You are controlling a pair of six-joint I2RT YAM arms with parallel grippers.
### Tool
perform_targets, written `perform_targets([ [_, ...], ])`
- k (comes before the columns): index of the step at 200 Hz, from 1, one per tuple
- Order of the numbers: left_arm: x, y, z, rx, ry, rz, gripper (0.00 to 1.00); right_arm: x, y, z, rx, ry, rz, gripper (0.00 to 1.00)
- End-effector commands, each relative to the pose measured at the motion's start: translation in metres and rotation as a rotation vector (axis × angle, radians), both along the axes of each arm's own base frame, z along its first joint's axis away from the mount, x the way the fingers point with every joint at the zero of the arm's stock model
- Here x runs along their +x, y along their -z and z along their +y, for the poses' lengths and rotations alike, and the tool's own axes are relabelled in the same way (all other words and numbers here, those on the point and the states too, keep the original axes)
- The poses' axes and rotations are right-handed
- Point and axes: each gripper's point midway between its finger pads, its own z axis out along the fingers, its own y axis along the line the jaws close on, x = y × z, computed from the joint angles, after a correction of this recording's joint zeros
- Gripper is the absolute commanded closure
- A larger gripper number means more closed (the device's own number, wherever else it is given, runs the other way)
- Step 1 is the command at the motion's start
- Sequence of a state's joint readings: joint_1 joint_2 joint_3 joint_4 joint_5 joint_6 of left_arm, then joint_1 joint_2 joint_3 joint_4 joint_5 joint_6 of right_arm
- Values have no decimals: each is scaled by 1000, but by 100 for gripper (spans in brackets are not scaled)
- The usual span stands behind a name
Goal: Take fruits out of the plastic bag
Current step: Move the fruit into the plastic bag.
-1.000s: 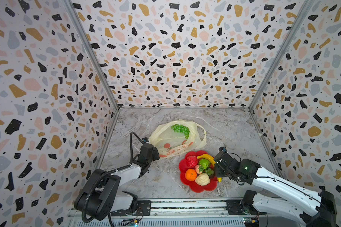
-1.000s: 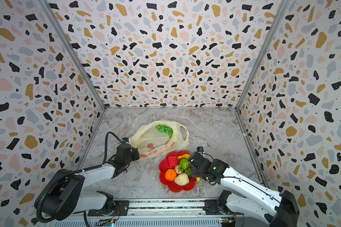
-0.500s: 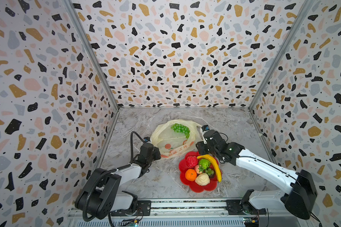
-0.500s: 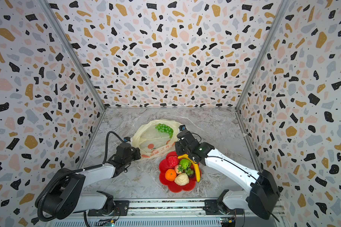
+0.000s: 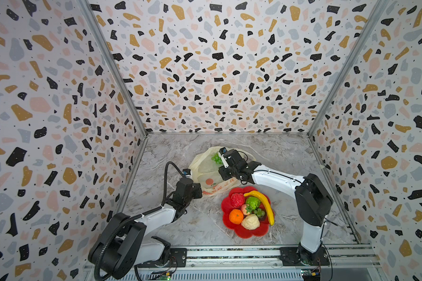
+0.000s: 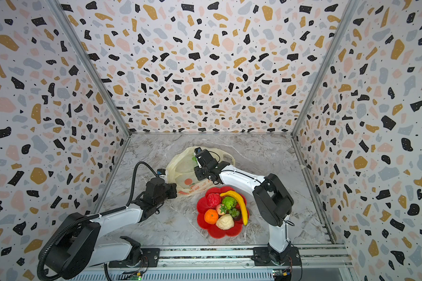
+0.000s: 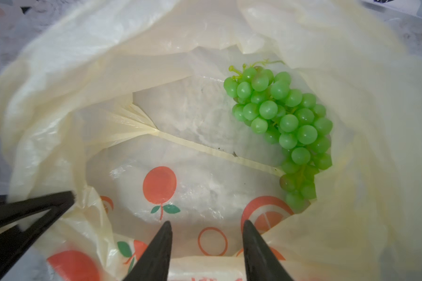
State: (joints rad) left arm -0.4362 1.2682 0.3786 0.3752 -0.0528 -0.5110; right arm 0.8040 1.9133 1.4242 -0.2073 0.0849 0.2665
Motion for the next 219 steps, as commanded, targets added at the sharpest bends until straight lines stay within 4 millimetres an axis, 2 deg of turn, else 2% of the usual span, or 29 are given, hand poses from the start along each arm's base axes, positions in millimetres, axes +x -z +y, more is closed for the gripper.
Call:
perform_targets([
  [1,8,-24,-7,-6,16,-78,98,22,-12,-5,-25,35,-55,52],
  [50,7,-18,-15,18,39,-61,98,51,26,-32,-72,135,21,53],
  [75,7,-17,-15,23,38,-54,98,62,30,-41,-87,142,8,51],
  [102,8,-12,-16,28,41,-39,98,71,18,-36,-100,95,-64,45],
  [134,8,-9,-17,27,46,-29,99,79,-7,-22,-103,-38,-209,37],
  [163,8,-10,-16,26,39,-32,99,75,-13,-6,-167,-233,-310,30],
  [186,8,-10,-16,30,39,-30,99,77,-20,-2,-212,-319,-407,20],
  [203,8,-10,-15,32,37,-29,99,74,-20,5,-234,-417,-445,15],
  [219,8,-10,-15,35,35,-30,99,80,-17,9,-254,-458,-466,9],
])
